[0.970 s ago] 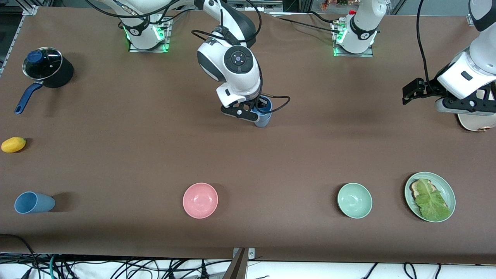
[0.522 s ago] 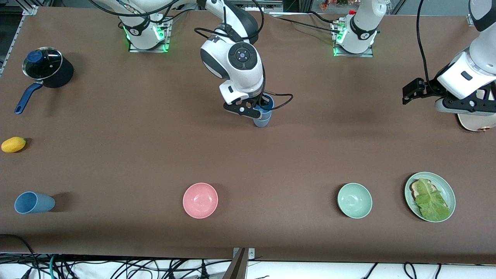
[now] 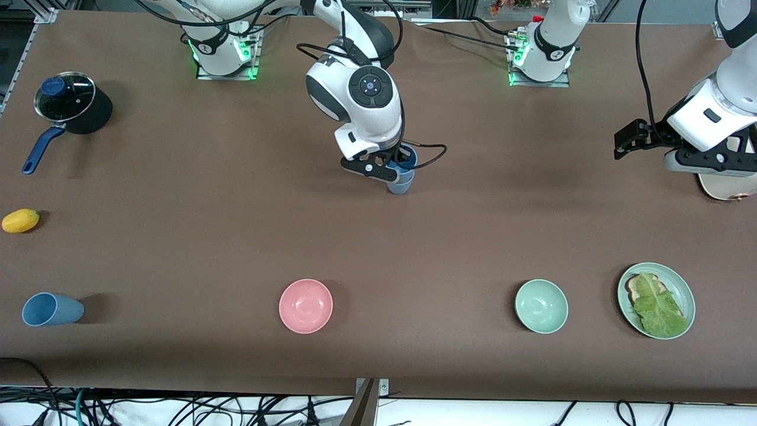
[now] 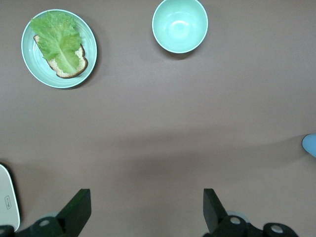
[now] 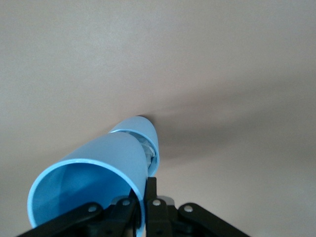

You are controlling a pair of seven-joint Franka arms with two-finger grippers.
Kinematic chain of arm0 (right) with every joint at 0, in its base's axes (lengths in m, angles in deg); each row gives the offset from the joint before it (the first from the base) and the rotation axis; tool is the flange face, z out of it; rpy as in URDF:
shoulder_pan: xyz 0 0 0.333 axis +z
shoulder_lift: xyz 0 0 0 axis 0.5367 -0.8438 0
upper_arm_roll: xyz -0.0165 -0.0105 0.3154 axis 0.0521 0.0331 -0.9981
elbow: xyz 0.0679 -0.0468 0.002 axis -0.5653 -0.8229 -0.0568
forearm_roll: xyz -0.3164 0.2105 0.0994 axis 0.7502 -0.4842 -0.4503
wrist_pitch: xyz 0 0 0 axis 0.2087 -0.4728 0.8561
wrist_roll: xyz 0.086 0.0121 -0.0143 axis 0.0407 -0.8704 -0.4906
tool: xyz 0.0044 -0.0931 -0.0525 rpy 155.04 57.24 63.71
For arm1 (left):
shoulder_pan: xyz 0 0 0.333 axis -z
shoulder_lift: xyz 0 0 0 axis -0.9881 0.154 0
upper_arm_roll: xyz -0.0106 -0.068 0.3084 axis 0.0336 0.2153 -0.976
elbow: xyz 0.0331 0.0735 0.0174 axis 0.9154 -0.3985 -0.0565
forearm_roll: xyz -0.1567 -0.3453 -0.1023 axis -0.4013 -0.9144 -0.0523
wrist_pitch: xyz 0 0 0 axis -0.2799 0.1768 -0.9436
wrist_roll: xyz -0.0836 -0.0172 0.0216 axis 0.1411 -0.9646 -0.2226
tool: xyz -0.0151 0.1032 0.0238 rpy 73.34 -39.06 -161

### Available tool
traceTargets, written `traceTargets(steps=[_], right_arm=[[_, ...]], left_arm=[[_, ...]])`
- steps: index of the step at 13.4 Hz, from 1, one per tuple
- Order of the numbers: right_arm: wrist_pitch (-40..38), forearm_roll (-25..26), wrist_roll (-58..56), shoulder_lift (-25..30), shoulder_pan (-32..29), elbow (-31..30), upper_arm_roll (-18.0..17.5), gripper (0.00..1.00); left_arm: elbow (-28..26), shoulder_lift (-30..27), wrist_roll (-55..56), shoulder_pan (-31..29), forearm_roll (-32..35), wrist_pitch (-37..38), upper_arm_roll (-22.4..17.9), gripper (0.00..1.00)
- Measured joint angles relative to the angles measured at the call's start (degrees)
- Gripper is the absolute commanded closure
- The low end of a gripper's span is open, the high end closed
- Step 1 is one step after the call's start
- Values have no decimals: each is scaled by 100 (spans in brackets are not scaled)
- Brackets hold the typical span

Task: Stack blue cups with both arms
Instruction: 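Lower the held cup into the tissue cup with the right gripper, then open the right gripper and draw it back from the stacked cups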

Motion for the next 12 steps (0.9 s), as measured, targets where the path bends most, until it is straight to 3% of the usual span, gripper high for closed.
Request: traceTargets(steps=[2,3,7,9,12], right_arm=[[0,0,11,-8,0,0,0,43],[0,0,14,-8,0,0,0,35],[0,0,28,-8,-4,4,0,21],[-17,0,28,5,-32,59,3,0],[-232,9,-20,38,-251,392,20,0]], left_arm=[[0,0,0,0,0,0,0,0],[0,0,0,0,0,0,0,0],[0,0,0,0,0,0,0,0],[0,0,0,0,0,0,0,0],[0,0,0,0,0,0,0,0]])
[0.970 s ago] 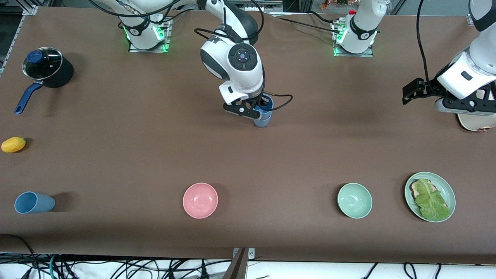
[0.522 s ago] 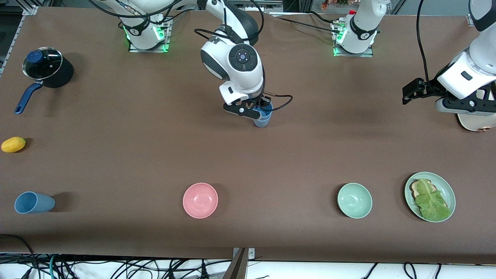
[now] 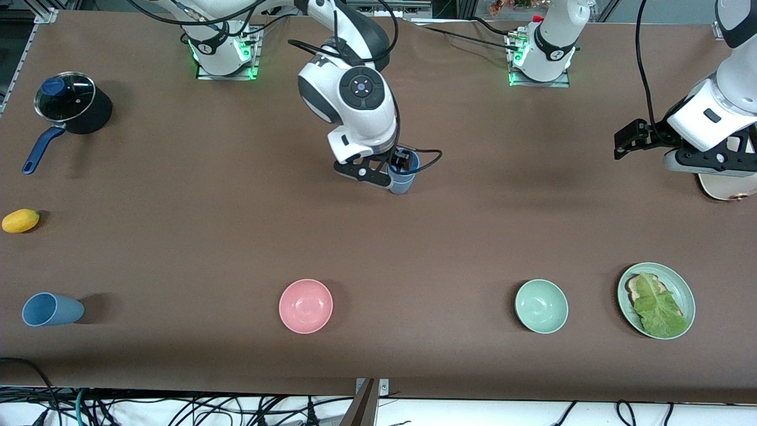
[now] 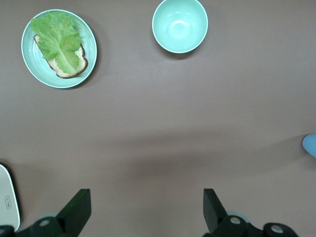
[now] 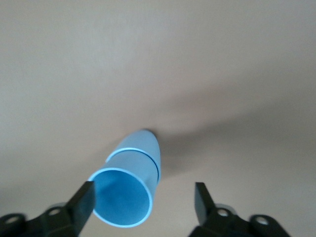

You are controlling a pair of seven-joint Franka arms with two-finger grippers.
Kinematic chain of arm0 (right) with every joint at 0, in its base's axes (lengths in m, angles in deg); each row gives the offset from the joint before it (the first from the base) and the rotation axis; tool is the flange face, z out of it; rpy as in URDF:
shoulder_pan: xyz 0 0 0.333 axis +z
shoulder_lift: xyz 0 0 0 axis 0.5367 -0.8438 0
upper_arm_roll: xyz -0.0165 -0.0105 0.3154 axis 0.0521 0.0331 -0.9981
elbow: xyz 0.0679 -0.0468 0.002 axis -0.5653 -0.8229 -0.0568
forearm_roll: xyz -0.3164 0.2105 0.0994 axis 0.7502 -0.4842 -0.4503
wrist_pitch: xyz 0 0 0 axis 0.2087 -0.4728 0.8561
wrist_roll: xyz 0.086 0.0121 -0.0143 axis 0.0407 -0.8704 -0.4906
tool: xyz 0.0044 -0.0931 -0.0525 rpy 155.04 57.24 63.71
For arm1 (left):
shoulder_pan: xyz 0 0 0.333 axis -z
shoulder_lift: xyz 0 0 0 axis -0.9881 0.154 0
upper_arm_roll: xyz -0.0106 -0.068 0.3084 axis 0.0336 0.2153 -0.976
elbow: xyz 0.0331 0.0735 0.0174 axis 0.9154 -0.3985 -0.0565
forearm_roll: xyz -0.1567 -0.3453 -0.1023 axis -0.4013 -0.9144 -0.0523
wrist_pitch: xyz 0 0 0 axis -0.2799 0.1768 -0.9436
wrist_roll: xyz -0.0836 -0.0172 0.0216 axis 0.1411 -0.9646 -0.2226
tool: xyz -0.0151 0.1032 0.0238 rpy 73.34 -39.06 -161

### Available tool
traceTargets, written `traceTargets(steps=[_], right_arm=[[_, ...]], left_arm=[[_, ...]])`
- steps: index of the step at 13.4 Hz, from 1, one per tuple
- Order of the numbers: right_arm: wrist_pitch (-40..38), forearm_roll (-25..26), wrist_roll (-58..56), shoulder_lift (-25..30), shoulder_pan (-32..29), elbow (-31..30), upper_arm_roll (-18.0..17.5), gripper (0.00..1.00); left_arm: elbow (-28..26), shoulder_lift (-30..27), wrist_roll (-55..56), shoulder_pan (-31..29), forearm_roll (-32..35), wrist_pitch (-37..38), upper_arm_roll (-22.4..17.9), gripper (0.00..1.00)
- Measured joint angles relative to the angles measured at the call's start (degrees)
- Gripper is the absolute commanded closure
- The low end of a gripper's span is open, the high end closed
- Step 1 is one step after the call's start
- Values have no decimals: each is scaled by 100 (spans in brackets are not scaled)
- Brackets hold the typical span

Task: Stack blue cups with both arms
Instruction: 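Open the right gripper and draw it back from the stacked cups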

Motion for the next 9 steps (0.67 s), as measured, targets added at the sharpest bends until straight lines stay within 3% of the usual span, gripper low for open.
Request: traceTargets(steps=[4,9], right_arm=[[-619,2,-878,90,-643,551,21,0],[-1535,-40,-2376,365,-1536,796,23,0]], left_arm=[[0,0,0,0,0,0,0,0],[-1,0,0,0,0,0,0,0]])
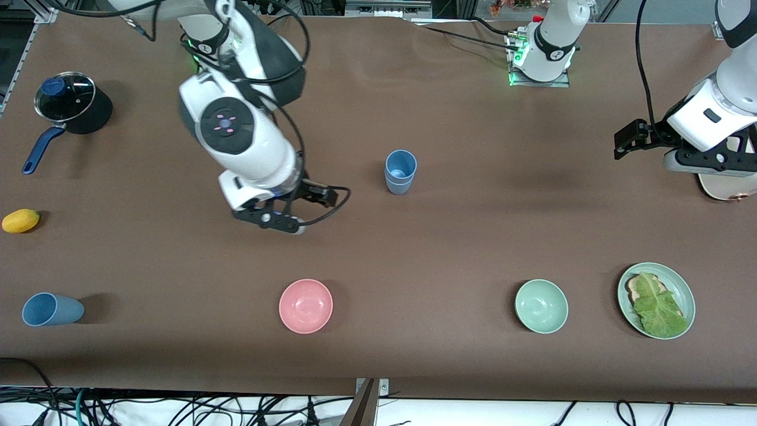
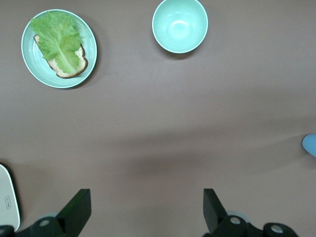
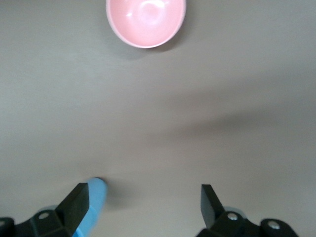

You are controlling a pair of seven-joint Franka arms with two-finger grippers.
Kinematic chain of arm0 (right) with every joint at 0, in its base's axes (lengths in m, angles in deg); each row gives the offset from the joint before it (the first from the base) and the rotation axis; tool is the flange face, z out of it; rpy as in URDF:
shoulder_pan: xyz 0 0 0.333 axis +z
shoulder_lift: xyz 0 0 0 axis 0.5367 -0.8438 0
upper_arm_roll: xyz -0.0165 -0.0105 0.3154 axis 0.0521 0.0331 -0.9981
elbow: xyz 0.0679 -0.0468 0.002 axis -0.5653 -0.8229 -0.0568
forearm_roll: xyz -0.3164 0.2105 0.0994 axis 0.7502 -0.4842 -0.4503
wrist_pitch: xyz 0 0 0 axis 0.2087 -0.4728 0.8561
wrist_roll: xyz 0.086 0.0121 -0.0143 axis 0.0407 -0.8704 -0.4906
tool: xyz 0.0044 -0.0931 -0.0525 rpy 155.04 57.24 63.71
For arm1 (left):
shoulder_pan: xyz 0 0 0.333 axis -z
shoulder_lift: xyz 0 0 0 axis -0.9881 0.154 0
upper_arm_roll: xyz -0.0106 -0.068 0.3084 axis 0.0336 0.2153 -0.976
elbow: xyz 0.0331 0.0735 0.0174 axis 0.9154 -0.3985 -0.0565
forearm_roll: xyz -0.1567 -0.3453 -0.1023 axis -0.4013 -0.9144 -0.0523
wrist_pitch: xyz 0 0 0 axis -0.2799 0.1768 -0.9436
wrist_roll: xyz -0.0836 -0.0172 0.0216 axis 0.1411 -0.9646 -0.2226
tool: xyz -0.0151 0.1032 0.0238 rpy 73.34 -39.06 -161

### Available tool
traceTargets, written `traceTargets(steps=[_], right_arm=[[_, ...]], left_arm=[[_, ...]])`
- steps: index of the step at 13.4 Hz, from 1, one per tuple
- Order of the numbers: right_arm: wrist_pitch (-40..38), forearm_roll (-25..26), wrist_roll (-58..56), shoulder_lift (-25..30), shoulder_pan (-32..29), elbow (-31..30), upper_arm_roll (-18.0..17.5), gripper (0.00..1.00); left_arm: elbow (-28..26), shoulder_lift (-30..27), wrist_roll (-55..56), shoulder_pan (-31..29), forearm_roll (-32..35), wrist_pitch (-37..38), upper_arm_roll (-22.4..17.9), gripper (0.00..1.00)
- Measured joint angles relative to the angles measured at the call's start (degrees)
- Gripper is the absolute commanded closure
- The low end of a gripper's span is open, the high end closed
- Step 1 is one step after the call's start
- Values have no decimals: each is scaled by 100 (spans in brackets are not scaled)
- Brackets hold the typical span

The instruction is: Stack blue cups with both arms

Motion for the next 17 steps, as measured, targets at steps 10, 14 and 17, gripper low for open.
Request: traceTargets(steps=[10,14,17], right_arm=[[-1083,-1109,-3528,2489,-379,-1418,2434,0],[-1195,-1104,-4146,3081,-388,-2043,2942,0],[-1190,-961,-4153,3099,-374,-2088,2948,0]], left_arm=[[-7,0,0,0,0,0,0,0],[-7,0,0,0,0,0,0,0],[-7,0,0,0,0,0,0,0]])
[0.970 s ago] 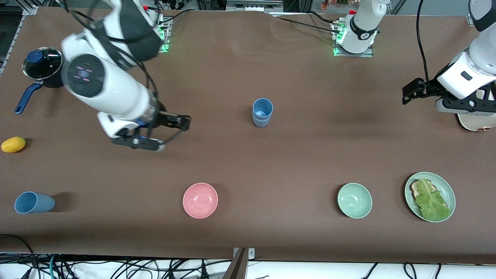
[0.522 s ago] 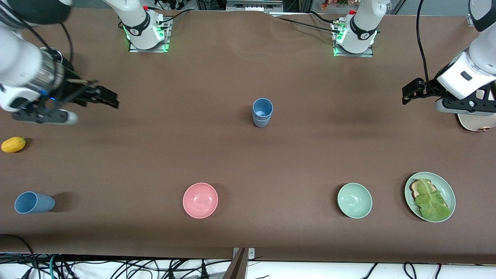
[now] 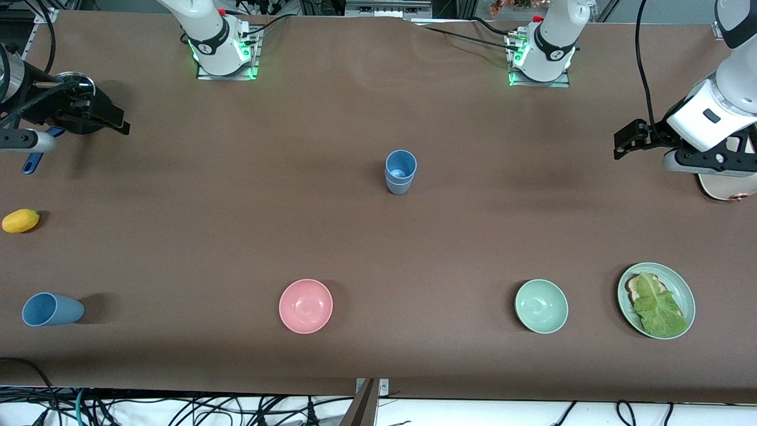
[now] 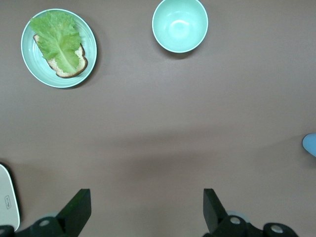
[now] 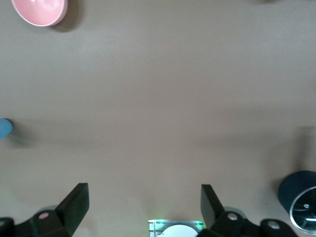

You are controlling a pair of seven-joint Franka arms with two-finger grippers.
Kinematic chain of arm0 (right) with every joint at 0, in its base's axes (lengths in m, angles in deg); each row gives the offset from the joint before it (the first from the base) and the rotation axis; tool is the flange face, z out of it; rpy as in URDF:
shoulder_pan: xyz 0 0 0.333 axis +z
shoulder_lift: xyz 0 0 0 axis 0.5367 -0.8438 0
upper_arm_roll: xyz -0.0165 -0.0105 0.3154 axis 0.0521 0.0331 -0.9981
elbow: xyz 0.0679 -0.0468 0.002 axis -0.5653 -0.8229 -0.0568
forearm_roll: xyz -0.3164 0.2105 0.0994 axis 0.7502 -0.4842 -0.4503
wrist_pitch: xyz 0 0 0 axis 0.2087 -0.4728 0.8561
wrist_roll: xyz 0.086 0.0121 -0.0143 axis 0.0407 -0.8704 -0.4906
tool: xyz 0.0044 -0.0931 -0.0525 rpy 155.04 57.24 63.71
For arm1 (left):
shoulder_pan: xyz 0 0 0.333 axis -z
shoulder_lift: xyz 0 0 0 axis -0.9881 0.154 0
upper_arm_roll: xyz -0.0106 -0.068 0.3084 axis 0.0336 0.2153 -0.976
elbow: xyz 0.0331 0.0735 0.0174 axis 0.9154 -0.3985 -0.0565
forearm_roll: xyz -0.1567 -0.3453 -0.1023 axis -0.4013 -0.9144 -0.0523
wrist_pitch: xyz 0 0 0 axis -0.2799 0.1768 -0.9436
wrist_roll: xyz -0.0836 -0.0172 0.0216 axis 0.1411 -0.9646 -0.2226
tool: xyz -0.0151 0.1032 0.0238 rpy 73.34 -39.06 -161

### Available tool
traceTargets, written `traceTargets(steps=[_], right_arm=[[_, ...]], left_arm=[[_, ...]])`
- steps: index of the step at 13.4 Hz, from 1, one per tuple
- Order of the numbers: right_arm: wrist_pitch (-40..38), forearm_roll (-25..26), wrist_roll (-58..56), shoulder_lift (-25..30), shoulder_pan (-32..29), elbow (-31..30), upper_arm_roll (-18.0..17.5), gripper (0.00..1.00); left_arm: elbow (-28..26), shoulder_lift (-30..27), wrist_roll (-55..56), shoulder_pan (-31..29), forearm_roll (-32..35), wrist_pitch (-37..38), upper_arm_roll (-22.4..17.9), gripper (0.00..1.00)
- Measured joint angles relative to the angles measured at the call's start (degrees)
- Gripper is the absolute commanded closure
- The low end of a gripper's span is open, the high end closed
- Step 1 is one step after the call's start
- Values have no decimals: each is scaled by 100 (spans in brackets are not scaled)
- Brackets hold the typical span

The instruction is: Stack blue cups with both arms

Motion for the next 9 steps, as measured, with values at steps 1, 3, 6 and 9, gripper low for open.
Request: traceTargets(steps=[1,3,6,9], right_arm=[[0,22,0,0,0,-4,0,0],[0,34,-1,-3,1,-6,0,0],[-7,34,-1,-6,4,12,-1,0],[-7,34,-1,-7,28,34,-7,0]], left_arm=[[0,0,0,0,0,0,0,0],[0,0,0,0,0,0,0,0],[0,0,0,0,0,0,0,0],[0,0,0,0,0,0,0,0]])
